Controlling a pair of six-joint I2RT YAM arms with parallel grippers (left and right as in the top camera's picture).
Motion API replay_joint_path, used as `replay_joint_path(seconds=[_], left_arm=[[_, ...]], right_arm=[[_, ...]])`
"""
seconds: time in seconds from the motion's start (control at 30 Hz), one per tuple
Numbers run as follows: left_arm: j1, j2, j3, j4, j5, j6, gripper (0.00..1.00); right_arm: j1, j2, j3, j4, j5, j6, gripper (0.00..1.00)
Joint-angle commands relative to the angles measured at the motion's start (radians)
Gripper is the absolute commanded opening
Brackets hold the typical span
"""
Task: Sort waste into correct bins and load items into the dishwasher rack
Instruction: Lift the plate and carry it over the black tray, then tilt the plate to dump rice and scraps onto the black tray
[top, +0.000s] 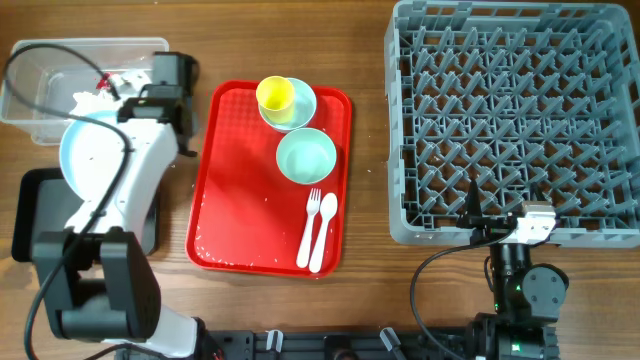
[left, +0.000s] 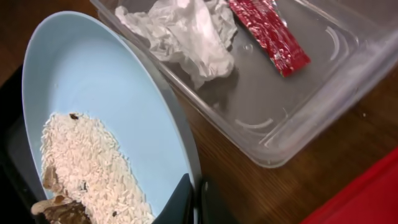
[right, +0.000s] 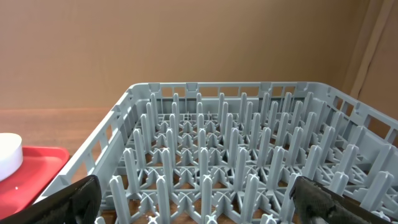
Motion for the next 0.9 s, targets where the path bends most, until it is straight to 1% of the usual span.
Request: replay_joint_path(seconds=[0.0,0.1,0.2,0.3,0.37,0.43,0.57,0.67,0.8,0.87], left_arm=[[0.096,-0.032,0.02,0.026,0.163,0.022,0.04],[0.153,-0.063,0.02,0.037,0.277,0.022,0.04],[0.209,-0.136,0.02,0.041,0.399,0.019,0.04],[0.281,-0.222,0.02,0.043,0.491,-0.024,0.04],[0.327,-0.246,0.02,0.045,0.555,-0.031,0.04],[0.393,-0.25,0.02,0.044,0.661,-0.031,0.04],[0.488,-0.245,0.019,0.04,0.8,-0.032,0.04],[0.541,-0.245,0.019,0.035,0.883,-0.031,0.04],[0.599,-0.245,0.012,-0.001,0.926,-0.032,0.04],[0.634,-0.245,0.002,-0.002,0.991,-0.032,0.04]], right_arm=[[-0.005,-0.004,-0.001,0.002,0.013,-0.014,1.0],[-0.005,-0.004,-0.001,0.002,0.013,-0.014,1.0],[-0.005,-0.004,-0.001,0.002,0.013,-0.014,1.0],[-0.005,-0.004,-0.001,0.002,0.013,-0.014,1.0],[-0.005,-0.004,-0.001,0.002,0.013,-0.014,1.0],[-0.005,-0.004,-0.001,0.002,0.013,-0.014,1.0],[-0.005,-0.004,-0.001,0.002,0.013,-0.014,1.0],[-0.005,-0.004,-0.001,0.002,0.013,-0.014,1.0],[-0.005,-0.004,-0.001,0.002,0.013,-0.014,1.0],[-0.005,-0.004,-0.001,0.002,0.013,-0.014,1.0]])
